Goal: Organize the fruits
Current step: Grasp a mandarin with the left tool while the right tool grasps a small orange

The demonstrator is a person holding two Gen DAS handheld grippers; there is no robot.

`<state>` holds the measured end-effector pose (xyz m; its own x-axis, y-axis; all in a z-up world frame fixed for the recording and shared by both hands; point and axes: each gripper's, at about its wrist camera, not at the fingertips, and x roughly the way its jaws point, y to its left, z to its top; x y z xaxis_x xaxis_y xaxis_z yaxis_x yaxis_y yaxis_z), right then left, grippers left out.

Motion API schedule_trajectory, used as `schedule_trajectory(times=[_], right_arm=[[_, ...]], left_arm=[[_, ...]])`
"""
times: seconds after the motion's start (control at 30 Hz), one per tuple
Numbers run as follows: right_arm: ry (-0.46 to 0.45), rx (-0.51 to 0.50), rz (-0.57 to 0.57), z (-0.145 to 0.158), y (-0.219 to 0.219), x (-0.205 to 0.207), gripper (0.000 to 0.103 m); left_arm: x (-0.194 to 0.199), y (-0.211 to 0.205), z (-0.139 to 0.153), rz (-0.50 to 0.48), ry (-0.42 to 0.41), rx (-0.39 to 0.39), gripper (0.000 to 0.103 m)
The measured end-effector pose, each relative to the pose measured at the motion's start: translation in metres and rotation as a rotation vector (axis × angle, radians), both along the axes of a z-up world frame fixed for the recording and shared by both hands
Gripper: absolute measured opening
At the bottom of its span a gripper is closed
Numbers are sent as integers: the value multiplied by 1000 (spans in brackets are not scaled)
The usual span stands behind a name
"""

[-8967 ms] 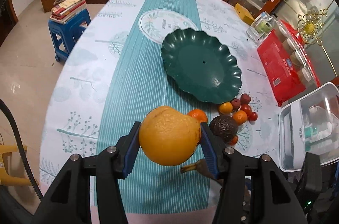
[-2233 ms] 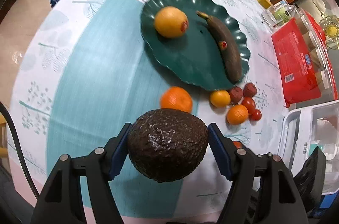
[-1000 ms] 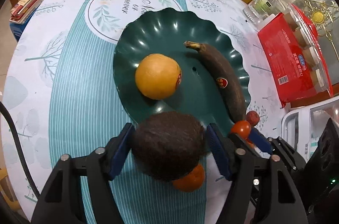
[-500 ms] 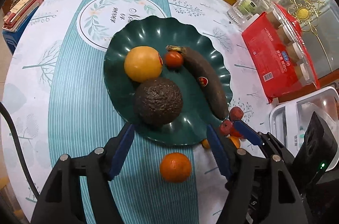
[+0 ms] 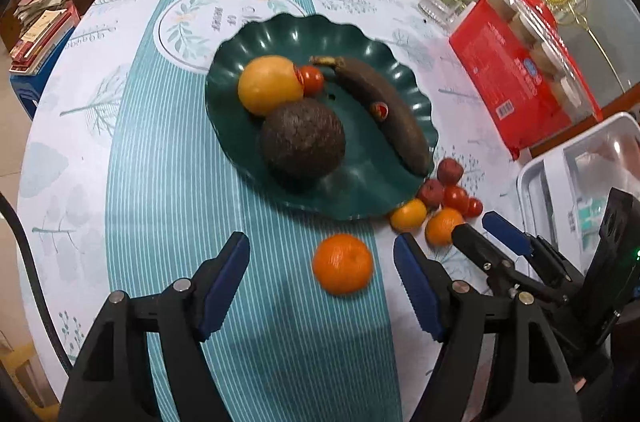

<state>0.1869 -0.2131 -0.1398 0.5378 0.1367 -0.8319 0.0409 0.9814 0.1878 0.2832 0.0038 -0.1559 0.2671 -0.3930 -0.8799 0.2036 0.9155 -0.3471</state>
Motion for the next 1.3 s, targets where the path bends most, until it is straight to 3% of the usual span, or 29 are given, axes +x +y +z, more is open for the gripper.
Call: schedule_trajectory(times=[0.3,0.7,0.83,0.97,1.1,1.3], right_arm=[[81,52,-53,-24,-15,-9,62],[120,94,-84,-51,-21,3,61],[109,75,-79,-53,-19,6,51],[90,78,-66,-53,-21,9,43],[90,63,-53,-53,-19,10,39],[86,84,-46,-48,-17,6,39]], left_arm=[[-13,-15,-18,-34,-18,40,73],[-10,-25,-43,-54,9,25,73],[-6,-29,-52,-65,27,21,73],[-4,-33,-57,-91,22,21,64],[-5,-36,-55,-114,14,-7,47],[-12,-40,-52,-139,0,19,45]])
